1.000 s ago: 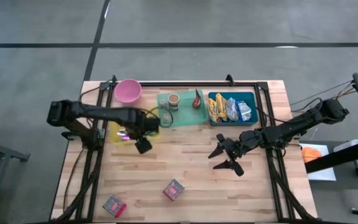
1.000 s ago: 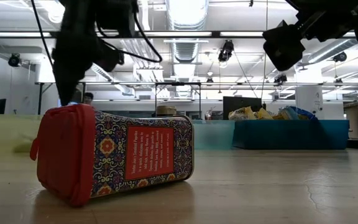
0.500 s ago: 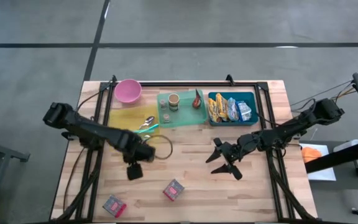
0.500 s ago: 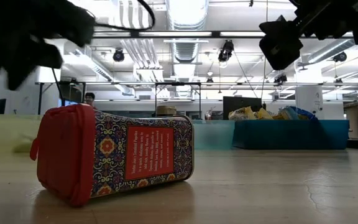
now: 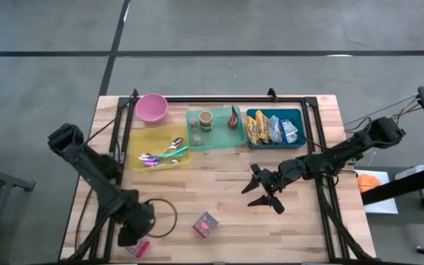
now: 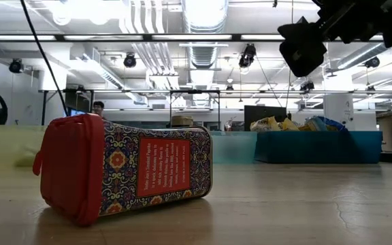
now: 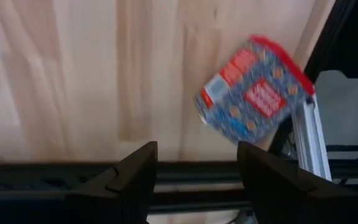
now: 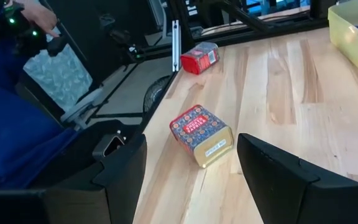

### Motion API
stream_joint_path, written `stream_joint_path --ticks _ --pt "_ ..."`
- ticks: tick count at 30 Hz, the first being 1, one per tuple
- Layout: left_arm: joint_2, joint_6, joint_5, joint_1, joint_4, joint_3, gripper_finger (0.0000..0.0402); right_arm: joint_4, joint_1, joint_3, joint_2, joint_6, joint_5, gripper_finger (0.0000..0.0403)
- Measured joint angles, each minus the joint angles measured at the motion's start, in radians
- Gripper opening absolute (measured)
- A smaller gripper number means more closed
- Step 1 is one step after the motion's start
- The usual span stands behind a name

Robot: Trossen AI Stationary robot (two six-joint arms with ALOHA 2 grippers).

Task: Pick & Place Food Item
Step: Put the left red seasoning can into the green bin

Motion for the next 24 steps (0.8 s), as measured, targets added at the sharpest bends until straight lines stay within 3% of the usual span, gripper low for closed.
stream_joint_path --ticks 5,10,19,24 --pt "0.000 -0.146 0.000 -0.086 0.082 -0.001 0.0212 -0.002 0.000 0.013 0.020 0.000 0.000 0.0249" --pt "0.026 -0.235 0.002 -0.113 0.190 -0.010 0.0152 -0.003 0.000 0.036 0.060 0.003 0.001 0.0249" --pt "0.164 -0.128 0.136 -0.118 0.235 -0.010 0.0055 -0.007 0.000 0.107 0.137 -0.011 -0.052 0.0249" --pt "0.206 -0.059 0.137 -0.118 0.250 -0.011 0.0018 -0.041 0.000 0.144 0.124 -0.014 -0.063 0.0249"
